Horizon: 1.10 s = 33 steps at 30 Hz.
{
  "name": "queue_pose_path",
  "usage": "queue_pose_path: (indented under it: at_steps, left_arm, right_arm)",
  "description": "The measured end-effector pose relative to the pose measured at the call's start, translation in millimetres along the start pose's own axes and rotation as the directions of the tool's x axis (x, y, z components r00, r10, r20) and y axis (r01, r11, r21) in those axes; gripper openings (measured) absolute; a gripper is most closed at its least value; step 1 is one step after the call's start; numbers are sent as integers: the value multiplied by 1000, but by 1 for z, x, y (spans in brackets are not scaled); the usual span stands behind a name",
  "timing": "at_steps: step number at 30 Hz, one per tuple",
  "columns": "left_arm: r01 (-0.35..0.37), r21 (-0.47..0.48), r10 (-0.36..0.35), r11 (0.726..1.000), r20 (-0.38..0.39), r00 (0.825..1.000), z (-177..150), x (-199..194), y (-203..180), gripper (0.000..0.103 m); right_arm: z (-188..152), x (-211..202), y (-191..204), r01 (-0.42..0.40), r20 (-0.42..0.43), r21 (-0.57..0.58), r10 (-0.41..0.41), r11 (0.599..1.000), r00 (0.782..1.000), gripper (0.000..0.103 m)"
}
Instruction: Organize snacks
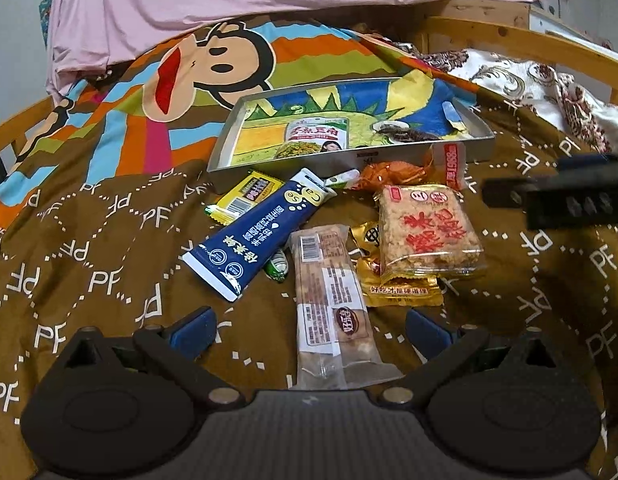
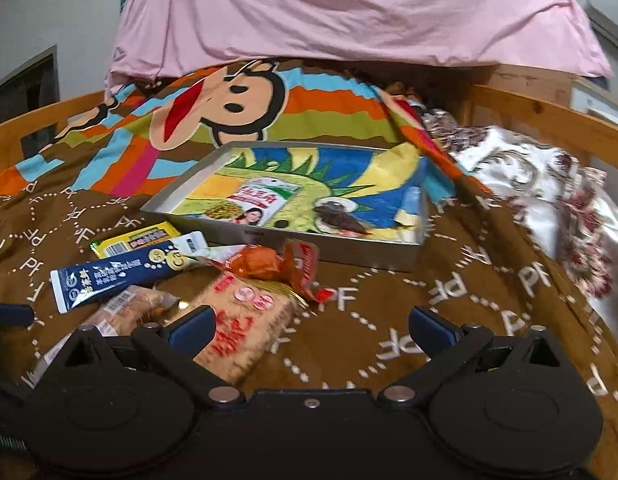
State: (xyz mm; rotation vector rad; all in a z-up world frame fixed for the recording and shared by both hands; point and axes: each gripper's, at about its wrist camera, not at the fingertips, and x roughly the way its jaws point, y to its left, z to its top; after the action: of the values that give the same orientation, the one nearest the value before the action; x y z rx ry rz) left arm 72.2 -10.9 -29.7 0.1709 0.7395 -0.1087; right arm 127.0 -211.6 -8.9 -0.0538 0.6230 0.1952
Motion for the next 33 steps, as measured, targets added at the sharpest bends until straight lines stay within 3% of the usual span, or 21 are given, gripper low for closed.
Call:
queue_pose_path:
  at_steps: [15, 22, 26, 33]
  left_arm:
    - [9, 6, -9, 1000, -14, 1000, -7, 2, 11, 103]
    - [13, 19, -13, 1000, -16, 1000, -7, 2, 11, 103]
    - [15, 26, -14, 1000, -16, 1000, -8, 2, 11, 103]
    - [20, 33, -19, 999, -18, 1000, -7, 2, 9, 103]
  right_arm:
    - [24, 64, 34, -74, -204, 49, 83, 996, 975, 102]
    - [26, 88, 48, -62, -277, 36, 69, 997, 958, 102]
    - [19, 91, 51, -61, -288, -14, 54, 998, 956, 101]
    - [11, 81, 41, -97, -280, -52, 78, 994, 957, 91]
